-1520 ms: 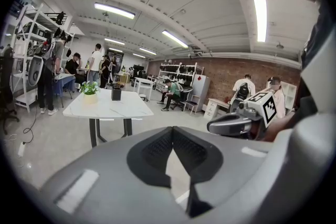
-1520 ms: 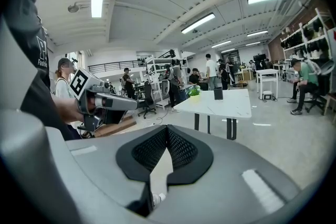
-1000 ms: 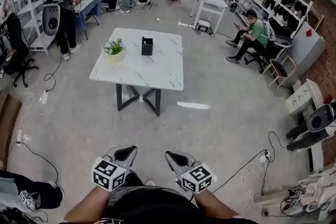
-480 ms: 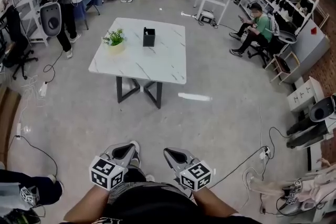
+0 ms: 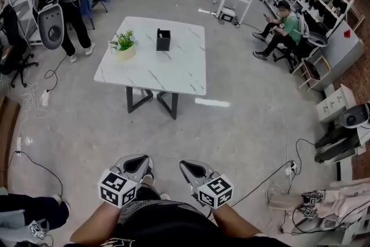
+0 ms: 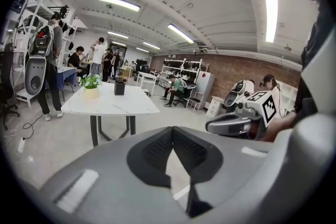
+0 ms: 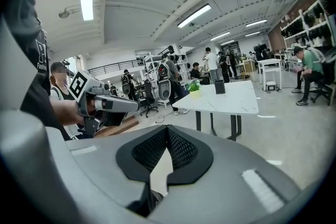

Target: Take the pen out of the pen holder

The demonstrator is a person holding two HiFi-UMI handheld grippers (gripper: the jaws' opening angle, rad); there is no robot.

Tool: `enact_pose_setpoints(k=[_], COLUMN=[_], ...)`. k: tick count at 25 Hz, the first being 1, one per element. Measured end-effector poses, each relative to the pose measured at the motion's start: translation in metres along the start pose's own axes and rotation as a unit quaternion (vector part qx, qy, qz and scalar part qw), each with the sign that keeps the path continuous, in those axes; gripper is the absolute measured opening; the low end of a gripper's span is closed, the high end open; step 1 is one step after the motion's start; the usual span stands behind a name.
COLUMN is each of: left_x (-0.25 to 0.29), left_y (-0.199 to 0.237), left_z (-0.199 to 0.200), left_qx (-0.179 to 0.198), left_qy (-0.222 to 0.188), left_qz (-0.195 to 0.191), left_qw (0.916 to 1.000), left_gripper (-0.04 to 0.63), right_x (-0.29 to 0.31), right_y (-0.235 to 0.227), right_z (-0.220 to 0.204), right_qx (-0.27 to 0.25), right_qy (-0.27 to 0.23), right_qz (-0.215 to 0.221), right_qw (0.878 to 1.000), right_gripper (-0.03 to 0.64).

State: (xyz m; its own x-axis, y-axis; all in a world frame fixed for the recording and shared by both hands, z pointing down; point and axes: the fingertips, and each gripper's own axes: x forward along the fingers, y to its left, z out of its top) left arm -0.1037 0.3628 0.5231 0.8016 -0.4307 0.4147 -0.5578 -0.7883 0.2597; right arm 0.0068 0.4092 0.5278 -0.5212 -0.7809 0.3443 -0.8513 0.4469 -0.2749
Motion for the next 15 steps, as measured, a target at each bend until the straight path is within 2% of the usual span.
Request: enact_pose_setpoints(k=[5, 15], left_x=[0.018, 0.063], left_y=[0.028, 0.086], left_z=[0.017, 0.073], left_qx=[0.001, 0.014], left_qy=[-0.001, -0.007], left_qz=[-0.002, -0.019], left_qw=[1.0000, 0.9997], left_gripper=[0.057, 0.057], right_x=[0.025, 0.082], right_y=[-0.016, -0.060], right_z=[0.013, 0.067], right_qx=[-0.003, -0.014], right_qy=[0.005, 0.007], right_qz=[-0.001, -0.013], right_qw=[1.000, 1.000], right_gripper=[0.000, 0.000])
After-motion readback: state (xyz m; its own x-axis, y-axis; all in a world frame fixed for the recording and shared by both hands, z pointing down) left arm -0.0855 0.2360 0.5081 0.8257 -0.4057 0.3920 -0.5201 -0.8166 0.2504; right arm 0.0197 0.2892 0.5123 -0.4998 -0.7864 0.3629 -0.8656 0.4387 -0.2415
